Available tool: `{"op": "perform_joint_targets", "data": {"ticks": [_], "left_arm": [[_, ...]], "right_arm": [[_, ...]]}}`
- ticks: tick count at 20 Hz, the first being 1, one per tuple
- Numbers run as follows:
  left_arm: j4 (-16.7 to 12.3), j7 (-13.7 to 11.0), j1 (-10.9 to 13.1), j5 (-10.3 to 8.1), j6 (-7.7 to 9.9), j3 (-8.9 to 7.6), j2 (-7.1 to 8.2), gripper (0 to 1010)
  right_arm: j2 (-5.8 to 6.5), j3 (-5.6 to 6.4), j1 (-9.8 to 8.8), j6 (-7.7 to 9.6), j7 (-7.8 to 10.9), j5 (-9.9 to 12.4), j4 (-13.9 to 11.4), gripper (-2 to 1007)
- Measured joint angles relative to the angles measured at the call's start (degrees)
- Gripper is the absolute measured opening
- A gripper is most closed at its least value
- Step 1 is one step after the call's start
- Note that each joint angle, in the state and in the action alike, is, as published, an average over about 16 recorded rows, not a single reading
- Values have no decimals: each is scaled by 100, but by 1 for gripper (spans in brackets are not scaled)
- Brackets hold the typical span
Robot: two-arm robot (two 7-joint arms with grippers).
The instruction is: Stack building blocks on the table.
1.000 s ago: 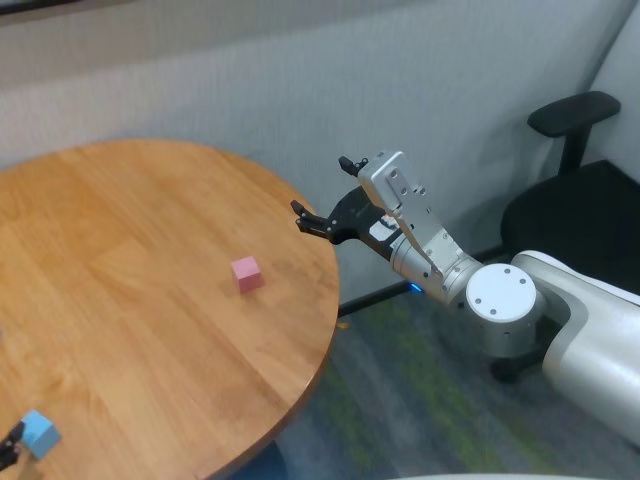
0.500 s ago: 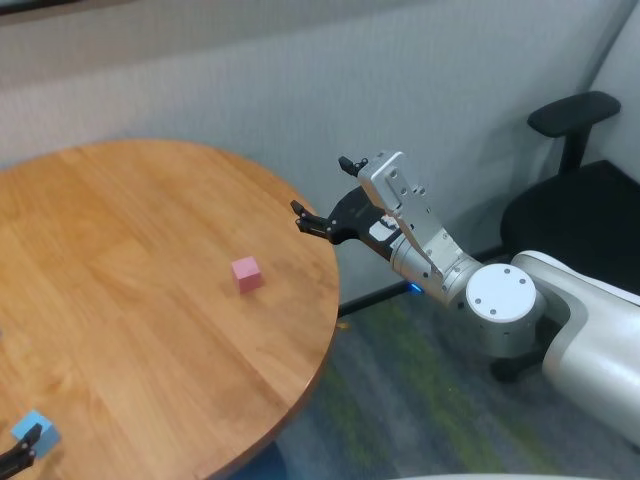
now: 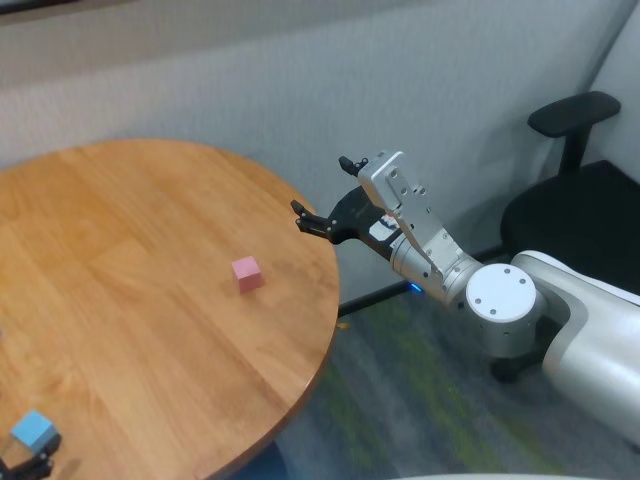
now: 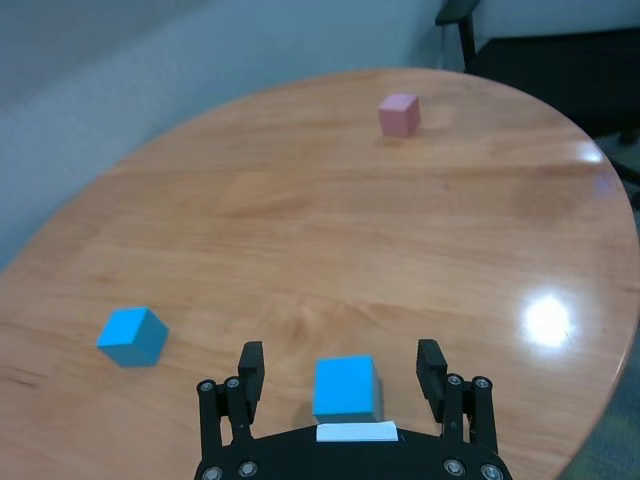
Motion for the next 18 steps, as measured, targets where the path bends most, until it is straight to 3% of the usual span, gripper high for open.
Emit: {"op": "perform_joint_targets", "data": {"ticks": [10, 18], "left_arm": [[268, -156, -133, 214, 33, 63, -219, 1003], [508, -371, -264, 198, 104, 31, -379, 1003]], "right_arm": [[0, 0, 0, 0, 0, 0, 0, 1005], [0, 0, 0, 0, 0, 0, 0, 1005]]}}
